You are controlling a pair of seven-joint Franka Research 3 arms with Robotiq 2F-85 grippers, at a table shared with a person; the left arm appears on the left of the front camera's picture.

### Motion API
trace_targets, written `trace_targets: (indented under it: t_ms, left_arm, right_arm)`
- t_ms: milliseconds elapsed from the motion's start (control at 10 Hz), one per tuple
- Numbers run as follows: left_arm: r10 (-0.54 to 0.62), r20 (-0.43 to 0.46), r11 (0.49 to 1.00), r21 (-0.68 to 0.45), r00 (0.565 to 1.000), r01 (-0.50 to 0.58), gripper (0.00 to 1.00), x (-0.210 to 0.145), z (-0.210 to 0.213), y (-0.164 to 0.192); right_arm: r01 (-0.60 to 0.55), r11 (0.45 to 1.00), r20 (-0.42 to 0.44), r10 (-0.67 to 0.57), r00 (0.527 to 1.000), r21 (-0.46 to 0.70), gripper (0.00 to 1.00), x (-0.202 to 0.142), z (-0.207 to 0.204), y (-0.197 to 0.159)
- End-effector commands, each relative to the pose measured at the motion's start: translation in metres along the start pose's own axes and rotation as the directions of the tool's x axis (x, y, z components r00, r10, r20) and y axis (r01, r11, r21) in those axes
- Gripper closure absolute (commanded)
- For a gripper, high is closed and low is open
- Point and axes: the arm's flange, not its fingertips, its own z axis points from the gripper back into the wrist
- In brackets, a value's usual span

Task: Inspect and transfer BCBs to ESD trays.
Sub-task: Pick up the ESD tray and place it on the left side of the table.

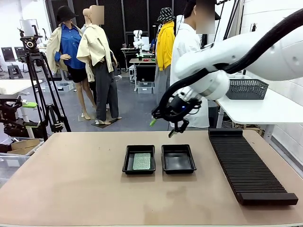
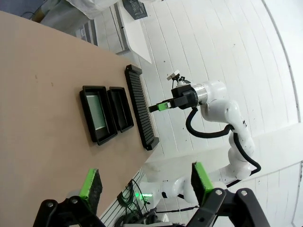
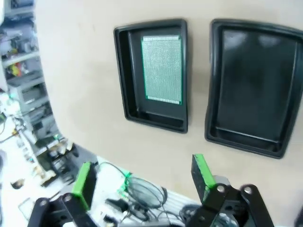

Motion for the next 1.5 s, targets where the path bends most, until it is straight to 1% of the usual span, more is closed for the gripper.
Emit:
trace_targets:
  t_ms: [0,100,300,400,600,700,800,900,1000,1100,1200,1300,1400]
  left_arm:
    - [0.008,-0.041,0.999,0.043,0.999,-0.007,0.0,0.005,-0.009,-0.01]
    - [0.012,-0.057,0.998,0.061,0.998,-0.009,0.0,0.007,-0.017,-0.017]
    - [0.036,-0.094,0.987,0.16,0.995,-0.02,0.0,0.013,-0.042,-0.034]
    - [0.042,-0.106,0.978,0.207,0.993,-0.019,0.0,0.018,-0.055,-0.041]
    - [0.049,-0.147,0.965,0.263,0.988,-0.008,0.0,0.028,-0.083,-0.052]
    - [0.052,-0.168,0.962,0.274,0.985,-0.004,0.0,0.029,-0.094,-0.056]
    - [0.059,-0.174,0.96,0.278,0.983,-0.008,0.0,0.03,-0.101,-0.057]
    - [0.066,-0.178,0.961,0.277,0.982,-0.015,0.0,0.031,-0.105,-0.056]
    - [0.074,-0.183,0.962,0.273,0.98,-0.021,0.0,0.031,-0.107,-0.053]
    - [0.083,-0.182,0.963,0.267,0.98,-0.032,0.0,0.028,-0.105,-0.05]
    - [0.088,-0.185,0.965,0.261,0.979,-0.038,0.0,0.027,-0.103,-0.047]
    - [0.089,-0.19,0.965,0.259,0.978,-0.037,0.0,0.027,-0.101,-0.045]
    - [0.087,-0.193,0.966,0.256,0.977,-0.035,0.0,0.03,-0.1,-0.042]
  right_arm:
    - [0.006,0.995,0.017,-0.008,1.0,0.095,0.0,-0.021,0.028,-0.041]
    - [0.009,0.989,0.032,-0.014,0.999,0.147,0.0,-0.027,0.044,-0.059]
    - [0.015,0.967,0.058,-0.031,0.998,0.256,0.0,-0.04,0.075,-0.1]
    - [0.013,0.953,0.069,-0.035,0.997,0.302,0.0,-0.044,0.089,-0.118]
    - [0.003,0.917,0.107,-0.049,0.993,0.398,0.0,-0.054,0.113,-0.149]
    - [0.0,0.904,0.118,-0.056,0.991,0.427,0.0,-0.06,0.116,-0.163]
    - [0.002,0.901,0.111,-0.056,0.992,0.435,0.0,-0.063,0.117,-0.169]
    - [0.0,0.912,0.092,-0.042,0.995,0.41,0.0,-0.068,0.113,-0.162]
    - [0.004,0.932,0.08,-0.035,0.996,0.362,0.0,-0.09,0.106,-0.15]
    - [0.042,0.96,0.089,-0.07,0.994,0.278,0.0,-0.134,0.099,-0.139]
    - [0.058,0.973,0.087,-0.079,0.993,0.225,0.0,-0.179,0.098,-0.141]
    - [0.091,0.973,0.112,-0.116,0.987,0.212,0.0,-0.214,0.101,-0.152]
    - [0.124,0.962,0.127,-0.159,0.979,0.242,0.0,-0.233,0.105,-0.163]
